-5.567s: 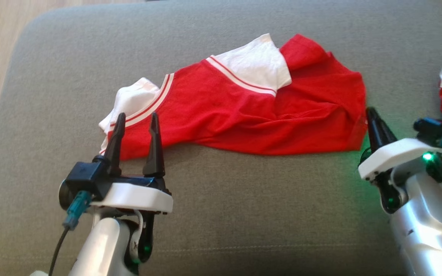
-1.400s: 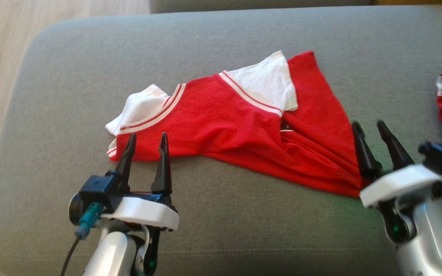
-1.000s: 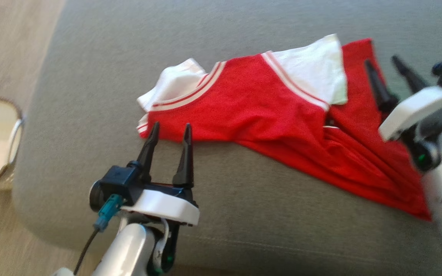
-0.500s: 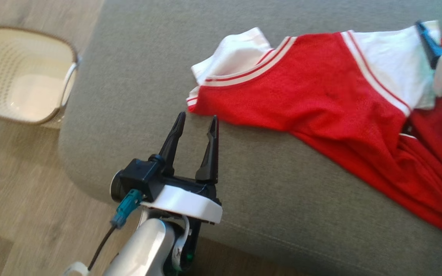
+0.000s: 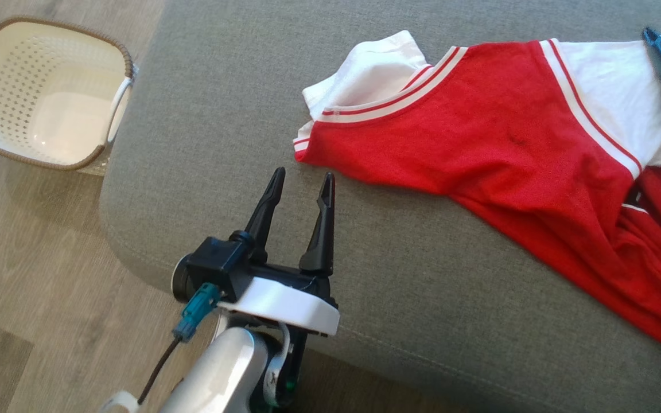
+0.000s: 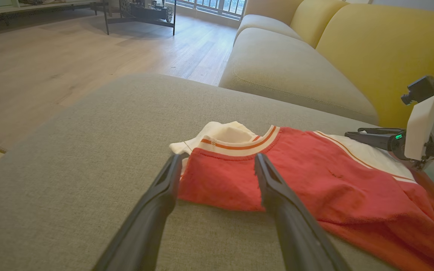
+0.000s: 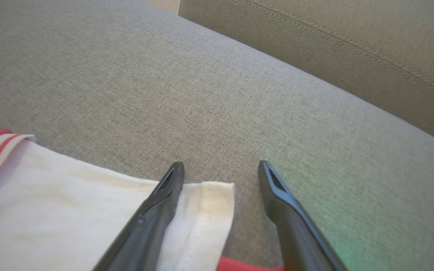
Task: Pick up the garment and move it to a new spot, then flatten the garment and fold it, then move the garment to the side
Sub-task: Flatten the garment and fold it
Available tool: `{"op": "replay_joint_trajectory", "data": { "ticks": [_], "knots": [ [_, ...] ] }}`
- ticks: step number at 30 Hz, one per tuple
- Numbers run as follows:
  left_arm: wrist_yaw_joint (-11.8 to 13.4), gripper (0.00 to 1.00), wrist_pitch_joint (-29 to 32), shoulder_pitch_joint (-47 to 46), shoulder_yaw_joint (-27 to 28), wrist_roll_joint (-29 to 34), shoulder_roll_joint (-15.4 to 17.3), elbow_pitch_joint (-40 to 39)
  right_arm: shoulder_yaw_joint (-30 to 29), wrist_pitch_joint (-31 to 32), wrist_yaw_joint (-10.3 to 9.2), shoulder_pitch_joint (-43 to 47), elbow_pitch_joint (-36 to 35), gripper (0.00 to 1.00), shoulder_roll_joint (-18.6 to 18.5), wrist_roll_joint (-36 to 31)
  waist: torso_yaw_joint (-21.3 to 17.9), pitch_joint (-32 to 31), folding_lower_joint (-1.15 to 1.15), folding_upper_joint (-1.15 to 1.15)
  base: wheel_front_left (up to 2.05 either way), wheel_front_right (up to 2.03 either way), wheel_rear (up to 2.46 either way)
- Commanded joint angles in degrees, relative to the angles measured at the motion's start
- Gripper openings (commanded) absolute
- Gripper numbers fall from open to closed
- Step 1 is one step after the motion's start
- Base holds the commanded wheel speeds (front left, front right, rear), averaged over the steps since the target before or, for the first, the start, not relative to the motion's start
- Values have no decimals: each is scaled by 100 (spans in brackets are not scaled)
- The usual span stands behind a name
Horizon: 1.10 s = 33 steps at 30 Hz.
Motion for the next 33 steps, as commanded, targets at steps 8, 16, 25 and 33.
{"op": "replay_joint_trajectory", "data": {
  "ticks": [8,16,25,33],
  "knots": [
    [-4,100,-29,-183,210,2,27,-85,557,-124,-2,19,-201,0,133,568,-202,-124,0,0,0,0,0],
    [-118,100,-29,-100,454,126,27,98,941,-839,-2,157,-794,0,311,1284,-591,-595,0,0,0,0,0],
    [-354,100,-29,247,1148,326,27,300,1583,-603,-2,823,-2487,0,816,2717,-1132,-1456,0,0,0,0,0],
    [-566,100,-29,593,1736,401,27,316,2064,-59,-2,1411,-3665,0,1300,3336,-1331,-1863,0,0,0,0,0]
  ]
}}
